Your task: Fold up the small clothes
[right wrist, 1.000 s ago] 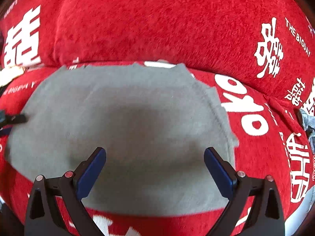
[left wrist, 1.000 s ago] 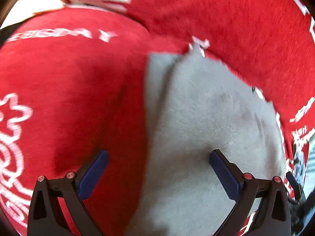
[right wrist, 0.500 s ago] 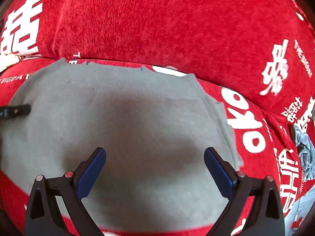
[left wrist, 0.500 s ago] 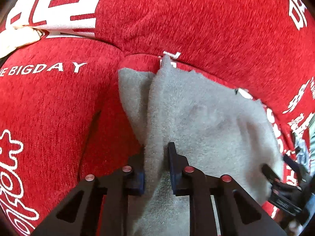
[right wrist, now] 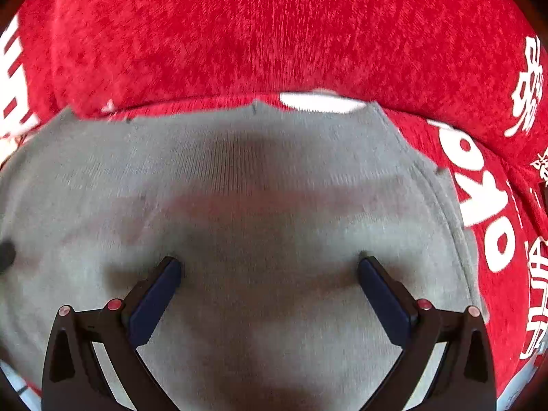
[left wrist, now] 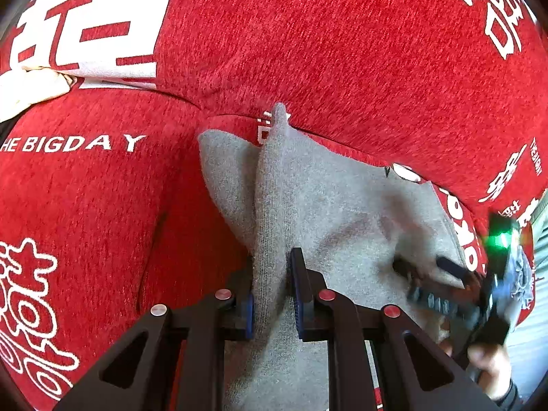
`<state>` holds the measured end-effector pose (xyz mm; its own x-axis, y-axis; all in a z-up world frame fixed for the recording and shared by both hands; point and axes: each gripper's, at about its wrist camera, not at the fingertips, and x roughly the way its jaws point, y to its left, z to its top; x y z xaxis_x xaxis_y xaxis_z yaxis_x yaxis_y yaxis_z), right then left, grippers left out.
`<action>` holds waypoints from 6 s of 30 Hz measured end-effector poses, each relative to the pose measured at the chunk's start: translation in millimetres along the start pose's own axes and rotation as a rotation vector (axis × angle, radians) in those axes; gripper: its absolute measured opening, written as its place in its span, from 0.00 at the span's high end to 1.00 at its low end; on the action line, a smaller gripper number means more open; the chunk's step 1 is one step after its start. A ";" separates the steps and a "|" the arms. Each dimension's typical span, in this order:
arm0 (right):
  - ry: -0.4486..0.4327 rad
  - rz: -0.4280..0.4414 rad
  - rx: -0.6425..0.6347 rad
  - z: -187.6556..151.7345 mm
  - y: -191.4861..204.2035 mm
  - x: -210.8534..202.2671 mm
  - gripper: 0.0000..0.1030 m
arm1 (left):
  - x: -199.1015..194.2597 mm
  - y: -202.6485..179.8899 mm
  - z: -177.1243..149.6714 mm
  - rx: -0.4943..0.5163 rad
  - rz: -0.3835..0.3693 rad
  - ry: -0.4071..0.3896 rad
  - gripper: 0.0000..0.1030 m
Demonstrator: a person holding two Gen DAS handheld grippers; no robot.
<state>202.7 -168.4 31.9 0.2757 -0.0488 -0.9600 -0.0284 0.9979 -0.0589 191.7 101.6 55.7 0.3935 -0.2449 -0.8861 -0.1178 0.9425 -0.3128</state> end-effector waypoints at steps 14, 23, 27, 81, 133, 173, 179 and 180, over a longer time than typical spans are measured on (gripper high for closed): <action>-0.085 0.058 -0.066 -62.6 -26.5 -45.3 0.00 | -7.1 -58.2 6.6 0.051 0.160 0.030 0.84; -0.157 -0.011 0.023 -77.3 -138.3 -65.9 0.00 | -19.8 -175.5 13.5 0.150 0.233 0.021 0.87; -0.170 0.015 0.103 -91.3 -190.6 -66.2 0.00 | -10.7 -247.1 6.0 0.232 0.242 0.023 0.87; -0.079 0.495 0.211 -94.1 -176.7 -63.9 0.83 | 12.2 -159.4 -140.1 0.135 0.119 -0.018 0.26; -0.209 0.479 -0.089 12.6 -155.5 -40.3 0.43 | 58.7 -229.4 -55.3 0.182 0.100 0.054 0.15; -0.276 0.255 -0.005 -116.6 -213.7 -122.5 0.20 | -18.9 -195.9 -110.7 0.231 0.208 -0.121 0.00; -0.214 0.328 0.017 -86.8 -209.4 -88.1 0.20 | 6.0 -195.8 -90.5 0.203 0.148 -0.060 0.00; -0.195 0.342 0.023 -79.5 -208.1 -79.0 0.20 | 13.5 -196.1 -85.2 0.192 0.137 -0.040 0.00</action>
<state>110.4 -375.7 98.2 0.4315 0.2940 -0.8529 -0.1293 0.9558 0.2641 142.4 -105.8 75.9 0.4217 -0.1067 -0.9004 0.0020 0.9932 -0.1167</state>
